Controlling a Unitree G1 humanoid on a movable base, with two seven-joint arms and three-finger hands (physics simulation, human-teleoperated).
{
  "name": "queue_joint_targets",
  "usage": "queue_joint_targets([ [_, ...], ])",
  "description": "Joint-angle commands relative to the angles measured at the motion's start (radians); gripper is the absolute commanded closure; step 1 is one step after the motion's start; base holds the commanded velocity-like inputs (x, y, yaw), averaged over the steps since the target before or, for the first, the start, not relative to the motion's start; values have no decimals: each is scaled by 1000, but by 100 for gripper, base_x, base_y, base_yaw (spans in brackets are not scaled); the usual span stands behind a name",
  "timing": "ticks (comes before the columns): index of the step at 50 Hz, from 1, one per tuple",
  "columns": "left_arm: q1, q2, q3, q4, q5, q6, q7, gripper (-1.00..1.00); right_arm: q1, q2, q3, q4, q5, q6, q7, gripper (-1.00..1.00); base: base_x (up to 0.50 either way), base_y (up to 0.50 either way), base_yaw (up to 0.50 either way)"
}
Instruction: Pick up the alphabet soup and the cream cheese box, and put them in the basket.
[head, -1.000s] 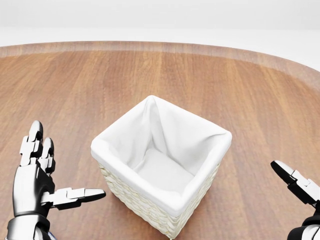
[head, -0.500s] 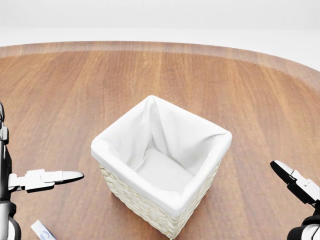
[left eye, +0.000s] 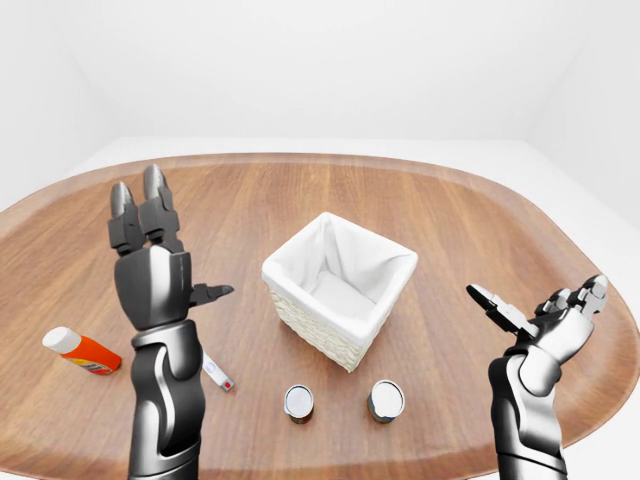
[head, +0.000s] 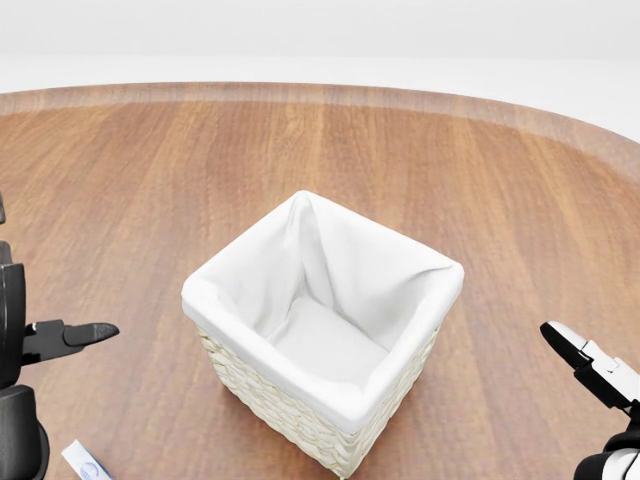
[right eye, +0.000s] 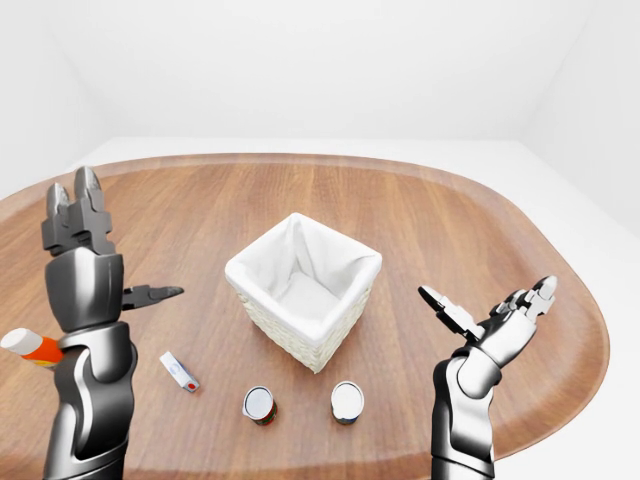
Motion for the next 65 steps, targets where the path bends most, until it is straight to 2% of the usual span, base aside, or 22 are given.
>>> queue_joint_targets([
  [1,4,16,-19,7,354,0,89,-100,0,0,-2,0,-6,0,0,-100,0,0,0],
  [2,6,13,-21,4,382,0,82,-100,-1,0,-1,2,-6,0,0,-100,0,0,0],
  [6,15,16,-28,16,505,0,133,-100,-2,-1,-2,5,-4,0,0,-100,0,0,0],
  [11,25,11,-38,58,557,0,173,-100,-1,-1,-1,6,-6,0,0,-100,0,0,0],
  [15,28,8,-34,68,546,0,170,-100,0,0,1,-5,-12,0,0,-100,0,0,0],
  [22,36,0,-23,61,461,0,166,-100,-3,-1,-2,1,-19,0,0,-100,0,0,0],
  [42,36,1,-25,61,460,0,166,-100,-3,-1,-1,1,-18,0,0,-100,0,0,0],
  [44,44,15,-34,80,490,0,148,-100,-4,-1,1,2,-14,0,0,-100,0,0,0],
  [48,72,15,-19,89,477,0,165,-100,-5,-2,1,7,-15,0,0,-100,0,0,0],
  [53,115,12,-22,87,515,0,160,-100,-7,-4,2,13,-16,0,0,-100,0,0,0],
  [63,164,4,-23,69,540,0,90,-100,-9,-3,3,18,-19,0,0,-100,0,0,0],
  [64,186,-3,-31,45,544,0,50,-100,-7,-3,4,10,-21,0,0,-100,0,0,0],
  [65,199,-6,-36,21,550,0,50,-100,-7,-3,4,8,-22,0,0,-100,0,0,0],
])
